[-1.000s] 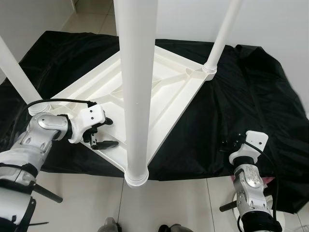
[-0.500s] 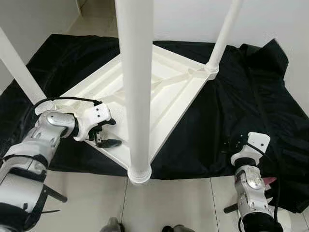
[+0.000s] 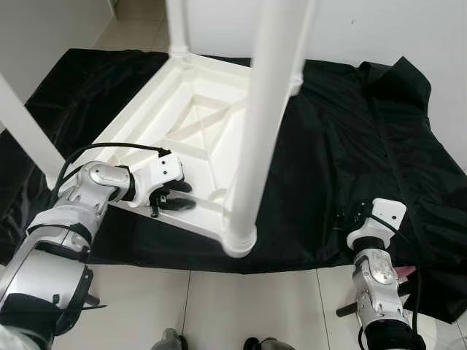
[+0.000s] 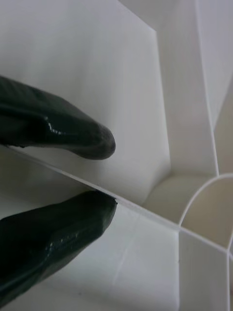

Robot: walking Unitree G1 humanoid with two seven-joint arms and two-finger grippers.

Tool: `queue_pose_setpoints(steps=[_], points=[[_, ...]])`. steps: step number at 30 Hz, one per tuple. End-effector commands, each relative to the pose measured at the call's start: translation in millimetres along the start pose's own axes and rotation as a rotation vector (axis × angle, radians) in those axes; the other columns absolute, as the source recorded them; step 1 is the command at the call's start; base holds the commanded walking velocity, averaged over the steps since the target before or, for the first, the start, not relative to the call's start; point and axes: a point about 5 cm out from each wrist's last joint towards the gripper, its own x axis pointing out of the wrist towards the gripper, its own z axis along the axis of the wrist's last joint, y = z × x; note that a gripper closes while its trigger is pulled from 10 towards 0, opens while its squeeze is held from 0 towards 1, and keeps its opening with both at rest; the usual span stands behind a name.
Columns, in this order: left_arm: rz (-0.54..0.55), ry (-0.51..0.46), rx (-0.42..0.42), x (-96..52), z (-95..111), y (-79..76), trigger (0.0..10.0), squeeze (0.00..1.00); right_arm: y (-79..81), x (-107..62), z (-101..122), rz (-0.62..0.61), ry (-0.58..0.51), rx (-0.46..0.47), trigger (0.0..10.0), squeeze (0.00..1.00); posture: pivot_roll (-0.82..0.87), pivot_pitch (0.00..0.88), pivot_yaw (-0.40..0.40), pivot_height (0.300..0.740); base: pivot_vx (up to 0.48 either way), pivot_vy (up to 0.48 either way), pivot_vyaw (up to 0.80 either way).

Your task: Building children table

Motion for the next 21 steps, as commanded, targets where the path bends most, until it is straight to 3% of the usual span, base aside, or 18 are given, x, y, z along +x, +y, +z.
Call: queue_pose_setpoints(steps=[1,4,6,7,8,9,11,12,19,20,21], points=[[0.268,0.061,-0.077,-1.3,-20,5.5,2.4,0.0,0.2,-2.3,-4,-0.003,0.02,-0.003,10.0,0.0,0.01,0.149,-0.012,0.74,0.0,0.0,0.0],[0.279,0.046,-0.07,5.2,-16,6.0,2.0,0.0,0.9,-2.0,-4,-0.002,0.02,-0.002,10.0,0.0,0.01,0.15,-0.013,0.74,0.0,0.0,0.0],[0.282,0.038,-0.067,8.6,-14,5.6,2.6,0.0,1.7,-1.7,-3,0.0,0.019,-0.005,10.0,0.0,0.01,0.15,-0.013,0.74,0.0,0.0,0.0],[0.284,0.026,-0.065,11.9,-11,5.3,1.5,0.0,2.1,-1.5,-3,0.002,0.018,-0.006,10.0,0.0,0.01,0.15,-0.015,0.74,0.0,0.0,0.0],[0.29,0.012,-0.063,14.8,-8,5.5,1.5,0.0,2.5,-1.2,-3,0.002,0.018,-0.007,10.0,0.0,0.01,0.15,-0.015,0.74,0.0,0.0,0.0],[0.303,-0.014,-0.057,18.6,-3,6.5,8.0,0.0,3.3,-0.9,-3,0.005,0.018,-0.007,10.0,0.0,0.01,0.15,-0.019,0.74,0.0,0.0,0.0],[0.313,-0.031,-0.052,21.0,1,7.2,8.0,0.0,3.8,-0.6,-3,0.006,0.018,-0.007,10.0,0.0,0.01,0.15,-0.019,0.74,0.0,0.0,0.0],[0.324,-0.077,-0.039,25.0,9,8.1,10.0,0.0,4.5,-0.2,-3,0.009,0.016,-0.007,10.0,0.0,0.01,0.148,-0.022,0.74,0.0,0.0,0.0],[0.317,-0.152,-0.037,28.8,21,8.0,10.0,0.0,5.3,0.5,-2,0.016,0.007,-0.006,10.0,0.0,0.01,0.145,-0.022,0.74,0.0,0.0,0.0],[0.304,-0.183,-0.066,29.2,22,7.2,10.0,1.0,5.7,0.8,-1,0.019,0.004,0.0,10.0,0.0,0.01,0.143,-0.023,0.74,0.0,0.0,0.0],[0.296,-0.25,-0.117,27.2,25,6.8,10.0,1.0,6.3,0.9,0,0.026,0.001,0.013,10.0,0.0,0.01,0.141,-0.025,0.74,0.0,0.0,0.0]])
